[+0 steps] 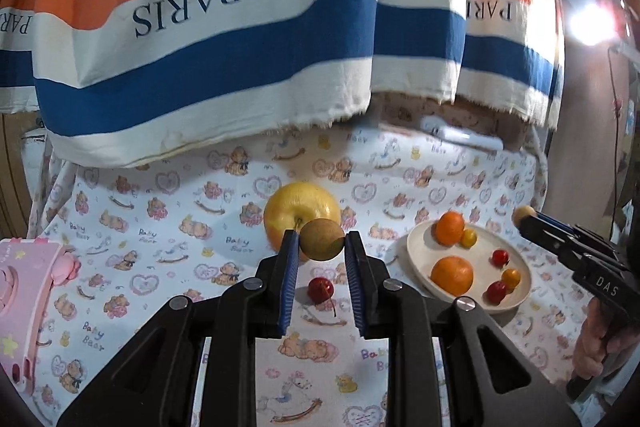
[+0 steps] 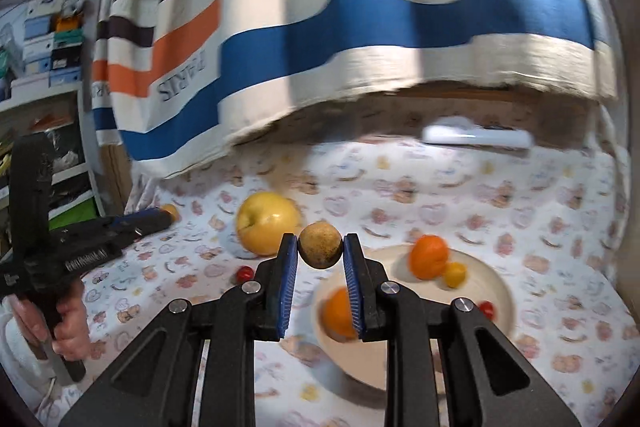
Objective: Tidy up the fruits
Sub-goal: 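Carry both held brown fruits over the plate with both grippers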
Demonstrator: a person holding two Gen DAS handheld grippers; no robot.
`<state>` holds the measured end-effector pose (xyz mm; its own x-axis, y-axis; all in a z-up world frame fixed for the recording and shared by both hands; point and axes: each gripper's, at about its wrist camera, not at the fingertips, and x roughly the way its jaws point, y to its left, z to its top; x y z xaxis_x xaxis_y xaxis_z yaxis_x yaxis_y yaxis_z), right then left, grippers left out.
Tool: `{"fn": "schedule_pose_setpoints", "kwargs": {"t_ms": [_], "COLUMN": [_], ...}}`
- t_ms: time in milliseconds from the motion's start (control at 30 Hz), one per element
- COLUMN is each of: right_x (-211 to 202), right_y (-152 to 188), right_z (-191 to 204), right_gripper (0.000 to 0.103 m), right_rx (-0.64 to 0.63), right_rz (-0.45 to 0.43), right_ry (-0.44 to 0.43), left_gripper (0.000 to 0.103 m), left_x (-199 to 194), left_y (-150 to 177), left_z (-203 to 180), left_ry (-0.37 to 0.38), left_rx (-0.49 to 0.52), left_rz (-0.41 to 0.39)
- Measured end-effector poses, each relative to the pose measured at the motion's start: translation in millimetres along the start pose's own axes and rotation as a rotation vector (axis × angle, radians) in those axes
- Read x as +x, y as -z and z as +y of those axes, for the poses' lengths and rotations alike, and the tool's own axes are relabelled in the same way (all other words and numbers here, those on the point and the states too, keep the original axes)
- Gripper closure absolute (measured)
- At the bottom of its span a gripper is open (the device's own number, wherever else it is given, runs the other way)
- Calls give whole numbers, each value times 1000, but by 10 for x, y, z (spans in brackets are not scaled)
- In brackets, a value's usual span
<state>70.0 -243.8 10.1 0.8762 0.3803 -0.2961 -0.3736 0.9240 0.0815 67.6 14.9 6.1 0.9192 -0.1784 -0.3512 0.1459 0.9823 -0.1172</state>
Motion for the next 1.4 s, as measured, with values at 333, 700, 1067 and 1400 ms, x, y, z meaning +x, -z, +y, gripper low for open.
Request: {"fn": "schedule_pose_setpoints", "kwargs": {"t_ms": [333, 700, 1067, 1400], "right_x": [-142, -171, -145, -144], "right_y": [100, 131, 144, 86], "right_z": [-379, -302, -312, -358], "right_gripper": [79, 79, 79, 79], "right_rx": [-7, -47, -44, -26], "right_rz": [-29, -54, -35, -10], "right_ry": [140, 141, 162, 244], "left_gripper": [81, 81, 81, 81], "left_x": [-29, -94, -90, -148], "left_y": [8, 38, 53, -62], "left_z": [9, -15, -17, -64], "left_ry": [-41, -61, -65, 68], "left_rx": [21, 34, 45, 0], "left_rz": [-49, -102, -98, -43]}}
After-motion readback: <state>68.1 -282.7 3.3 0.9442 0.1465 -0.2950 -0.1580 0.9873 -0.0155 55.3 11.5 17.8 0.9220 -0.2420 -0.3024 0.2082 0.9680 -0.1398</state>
